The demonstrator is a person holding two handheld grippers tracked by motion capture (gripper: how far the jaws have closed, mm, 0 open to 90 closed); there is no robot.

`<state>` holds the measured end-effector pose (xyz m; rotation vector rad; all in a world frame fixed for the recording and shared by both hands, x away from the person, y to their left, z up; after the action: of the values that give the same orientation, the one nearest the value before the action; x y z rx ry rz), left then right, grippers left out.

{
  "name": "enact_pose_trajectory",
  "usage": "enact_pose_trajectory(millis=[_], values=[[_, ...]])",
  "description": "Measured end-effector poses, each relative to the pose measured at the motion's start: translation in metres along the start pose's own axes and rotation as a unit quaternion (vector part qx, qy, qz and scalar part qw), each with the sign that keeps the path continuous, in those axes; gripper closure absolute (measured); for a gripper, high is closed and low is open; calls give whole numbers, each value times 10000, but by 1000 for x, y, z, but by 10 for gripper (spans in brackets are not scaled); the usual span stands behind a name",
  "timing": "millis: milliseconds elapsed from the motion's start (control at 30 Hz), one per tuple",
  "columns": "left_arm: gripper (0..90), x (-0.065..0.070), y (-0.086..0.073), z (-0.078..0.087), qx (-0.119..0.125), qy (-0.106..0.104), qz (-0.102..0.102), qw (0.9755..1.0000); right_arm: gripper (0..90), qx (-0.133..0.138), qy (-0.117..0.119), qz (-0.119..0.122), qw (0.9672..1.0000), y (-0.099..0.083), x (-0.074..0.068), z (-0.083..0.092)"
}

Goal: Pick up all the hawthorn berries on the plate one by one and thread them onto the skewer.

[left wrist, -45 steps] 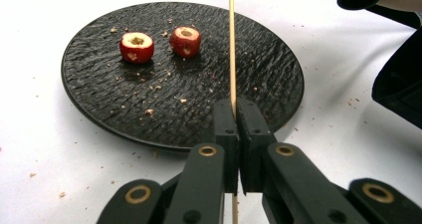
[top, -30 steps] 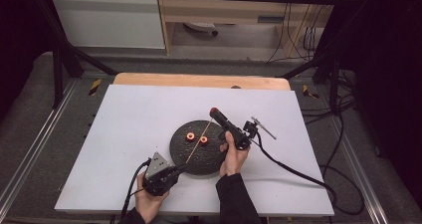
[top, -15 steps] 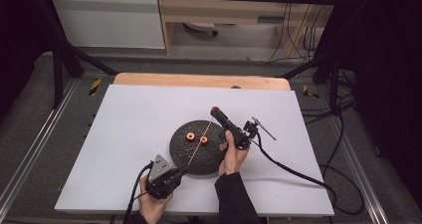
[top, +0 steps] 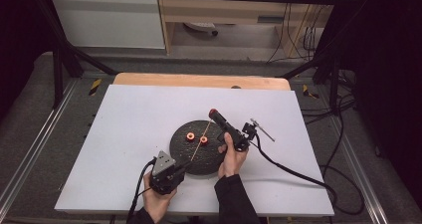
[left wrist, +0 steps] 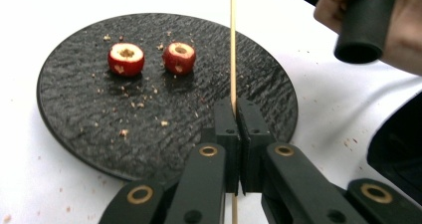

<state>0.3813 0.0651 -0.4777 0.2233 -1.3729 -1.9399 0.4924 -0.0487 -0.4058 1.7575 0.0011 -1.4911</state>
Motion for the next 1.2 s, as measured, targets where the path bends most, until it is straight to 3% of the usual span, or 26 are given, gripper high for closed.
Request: enact_pose_trajectory(millis=[333, 733, 1200], values=[[881, -2, 19, -12, 47, -155, 63, 9998, 622, -99, 18, 60, 9999, -7, -1, 3], [883, -7, 37, -21, -6, -191, -23, 9998, 622, -233, 50, 267, 9994, -21, -3, 9], [884, -6, 45, -23, -41, -279, -70, 9996, 621, -487, 64, 701, 9963, -46, -3, 20]])
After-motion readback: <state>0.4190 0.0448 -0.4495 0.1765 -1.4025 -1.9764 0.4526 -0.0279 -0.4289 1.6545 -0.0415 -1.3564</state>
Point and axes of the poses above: each handheld gripper's, and its own axes: z roughly backward along the jaws, y roughly out of its top, x roughly to its right, the point moved 10 cm from there along -z, roughly forward along the jaws, and after that the axes turned 10 degrees about -y, right-handed, at the moved point
